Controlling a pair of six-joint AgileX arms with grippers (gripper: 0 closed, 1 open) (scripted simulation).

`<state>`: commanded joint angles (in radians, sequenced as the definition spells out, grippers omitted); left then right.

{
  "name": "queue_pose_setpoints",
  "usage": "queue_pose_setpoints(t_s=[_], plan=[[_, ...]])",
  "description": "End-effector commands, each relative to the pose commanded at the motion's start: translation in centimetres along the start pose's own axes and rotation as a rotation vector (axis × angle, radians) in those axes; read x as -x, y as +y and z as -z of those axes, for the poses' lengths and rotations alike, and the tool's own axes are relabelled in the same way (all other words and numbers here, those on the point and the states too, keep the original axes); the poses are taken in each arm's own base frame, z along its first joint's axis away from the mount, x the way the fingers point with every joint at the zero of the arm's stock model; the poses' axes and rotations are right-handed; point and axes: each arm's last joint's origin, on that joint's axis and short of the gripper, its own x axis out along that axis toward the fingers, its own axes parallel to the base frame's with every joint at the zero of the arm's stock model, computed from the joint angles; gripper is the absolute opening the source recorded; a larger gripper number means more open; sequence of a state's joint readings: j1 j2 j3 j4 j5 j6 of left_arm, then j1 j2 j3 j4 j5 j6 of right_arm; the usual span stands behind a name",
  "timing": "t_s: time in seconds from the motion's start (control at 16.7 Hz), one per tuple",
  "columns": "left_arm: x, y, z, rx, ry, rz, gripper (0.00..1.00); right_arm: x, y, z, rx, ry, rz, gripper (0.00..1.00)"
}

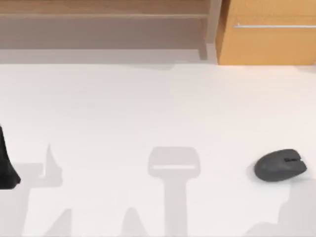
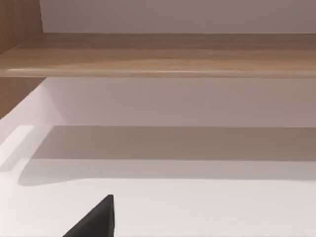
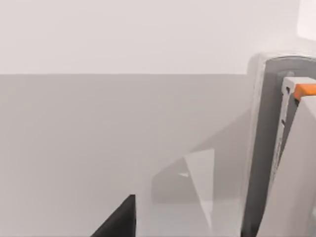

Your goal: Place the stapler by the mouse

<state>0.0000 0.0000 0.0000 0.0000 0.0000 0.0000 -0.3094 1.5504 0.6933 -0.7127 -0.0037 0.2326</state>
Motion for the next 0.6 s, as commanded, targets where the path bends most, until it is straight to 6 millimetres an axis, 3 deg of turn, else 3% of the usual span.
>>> queue_pose_setpoints(t_s=[0.54, 0.6], plan=[[0.00, 0.00, 0.00, 0.000, 0.000, 0.000, 1.00, 0.00, 0.00, 0.00, 0.000, 0.000, 0.000, 0.02], [0.00, 0.00, 0.00, 0.000, 0.000, 0.000, 1.00, 0.00, 0.00, 0.00, 0.000, 0.000, 0.000, 0.00]])
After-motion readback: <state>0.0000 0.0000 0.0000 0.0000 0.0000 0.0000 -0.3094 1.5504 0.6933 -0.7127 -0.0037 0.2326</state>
